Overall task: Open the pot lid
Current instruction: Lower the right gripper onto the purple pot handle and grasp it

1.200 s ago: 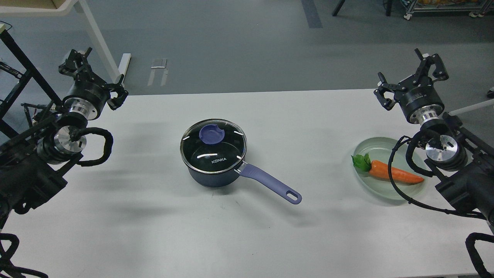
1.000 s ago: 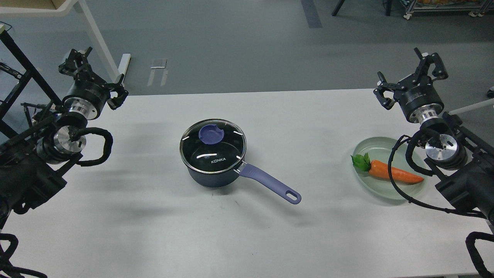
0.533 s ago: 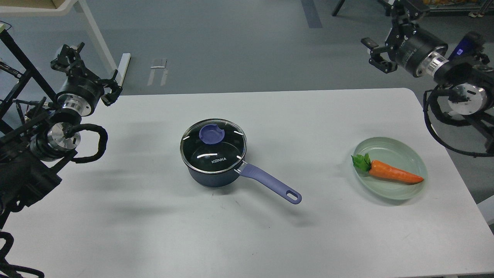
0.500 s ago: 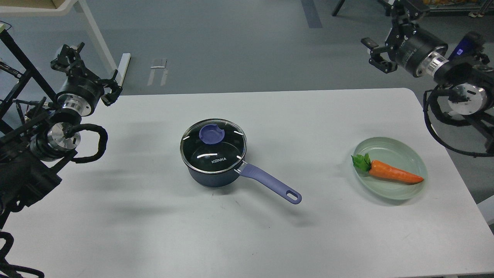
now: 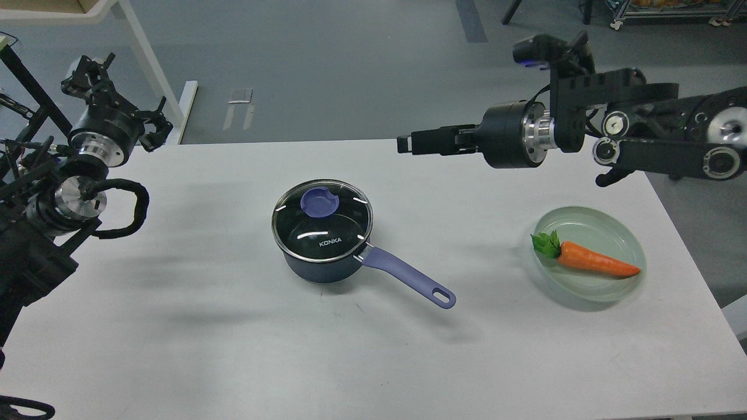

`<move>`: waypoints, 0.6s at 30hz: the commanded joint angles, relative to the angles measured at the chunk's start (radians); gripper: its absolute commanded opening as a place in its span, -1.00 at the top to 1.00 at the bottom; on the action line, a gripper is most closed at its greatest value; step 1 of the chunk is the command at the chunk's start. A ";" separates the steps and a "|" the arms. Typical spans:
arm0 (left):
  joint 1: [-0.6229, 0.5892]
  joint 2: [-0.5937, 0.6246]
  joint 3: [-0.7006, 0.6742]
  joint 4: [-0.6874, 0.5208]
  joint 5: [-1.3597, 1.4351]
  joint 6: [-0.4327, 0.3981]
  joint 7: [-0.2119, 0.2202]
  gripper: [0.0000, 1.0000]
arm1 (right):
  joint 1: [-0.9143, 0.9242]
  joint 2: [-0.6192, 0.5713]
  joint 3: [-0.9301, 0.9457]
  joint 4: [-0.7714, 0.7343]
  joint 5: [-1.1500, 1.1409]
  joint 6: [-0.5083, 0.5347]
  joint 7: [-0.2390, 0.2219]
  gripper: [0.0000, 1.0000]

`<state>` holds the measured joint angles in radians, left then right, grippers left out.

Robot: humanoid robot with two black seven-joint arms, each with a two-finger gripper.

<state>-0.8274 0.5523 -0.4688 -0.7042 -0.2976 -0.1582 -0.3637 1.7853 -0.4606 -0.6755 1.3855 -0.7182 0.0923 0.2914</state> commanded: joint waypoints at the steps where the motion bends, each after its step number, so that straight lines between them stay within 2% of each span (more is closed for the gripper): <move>1: -0.006 0.003 -0.001 -0.012 0.023 -0.001 0.000 -0.99 | 0.036 0.083 -0.114 0.069 -0.133 -0.046 -0.009 -0.98; 4: -0.007 0.005 -0.001 -0.021 0.034 -0.001 0.000 -0.99 | 0.036 0.141 -0.156 0.076 -0.191 -0.049 -0.015 -0.87; 8: -0.007 0.020 -0.001 -0.028 0.037 -0.003 0.000 -0.99 | 0.022 0.220 -0.200 0.067 -0.207 -0.056 -0.058 -0.63; 18: -0.004 0.046 0.001 -0.028 0.038 -0.017 0.000 -0.99 | 0.016 0.281 -0.243 0.073 -0.205 -0.056 -0.066 -0.25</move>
<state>-0.8343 0.5889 -0.4678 -0.7322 -0.2606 -0.1744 -0.3635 1.8029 -0.1849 -0.9071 1.4568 -0.9264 0.0370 0.2274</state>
